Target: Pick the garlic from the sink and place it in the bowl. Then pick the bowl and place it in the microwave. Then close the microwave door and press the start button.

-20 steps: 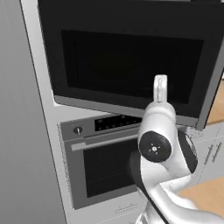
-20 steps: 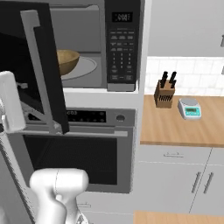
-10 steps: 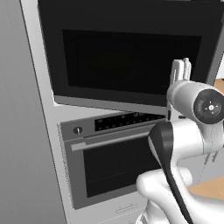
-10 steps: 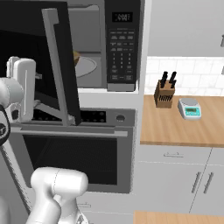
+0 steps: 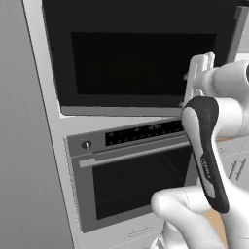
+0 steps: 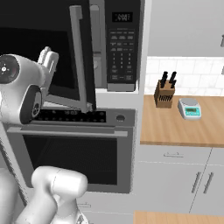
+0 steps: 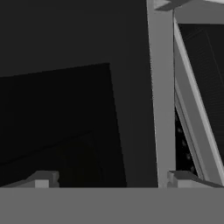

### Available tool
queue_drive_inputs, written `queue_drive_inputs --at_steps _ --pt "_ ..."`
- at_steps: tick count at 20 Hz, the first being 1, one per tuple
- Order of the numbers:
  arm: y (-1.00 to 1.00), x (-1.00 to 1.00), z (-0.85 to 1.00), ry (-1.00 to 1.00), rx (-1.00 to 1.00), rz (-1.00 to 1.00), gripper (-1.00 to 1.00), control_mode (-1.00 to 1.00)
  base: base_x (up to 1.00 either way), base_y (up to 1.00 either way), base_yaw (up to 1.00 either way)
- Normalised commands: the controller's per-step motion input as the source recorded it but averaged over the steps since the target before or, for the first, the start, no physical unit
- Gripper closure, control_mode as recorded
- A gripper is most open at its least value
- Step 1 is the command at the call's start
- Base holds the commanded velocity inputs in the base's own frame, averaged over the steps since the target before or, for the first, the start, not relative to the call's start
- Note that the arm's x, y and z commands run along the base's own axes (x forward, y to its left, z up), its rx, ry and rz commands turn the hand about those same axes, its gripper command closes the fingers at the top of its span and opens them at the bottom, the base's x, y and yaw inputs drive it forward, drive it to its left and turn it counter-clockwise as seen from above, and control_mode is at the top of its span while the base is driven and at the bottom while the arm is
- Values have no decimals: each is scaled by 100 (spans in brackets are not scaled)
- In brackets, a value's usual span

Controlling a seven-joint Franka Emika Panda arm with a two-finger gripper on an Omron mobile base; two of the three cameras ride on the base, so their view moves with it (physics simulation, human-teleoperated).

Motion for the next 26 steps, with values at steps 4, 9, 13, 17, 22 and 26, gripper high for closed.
queue_drive_inputs --at_steps 4,9,13,17,22,26 --pt "0 70 0 11 25 17 -100 -100 0 0 0" --pt "0 67 -1 8 21 11 -100 -100 0 0 0" --pt "0 38 -8 5 11 8 -100 -100 0 0 0" --pt "1 2 -17 0 6 8 -100 -100 0 0 0" --pt "9 2 -41 1 3 4 -100 -100 0 0 0" --pt "18 48 -40 10 6 5 -100 -100 0 0 0"
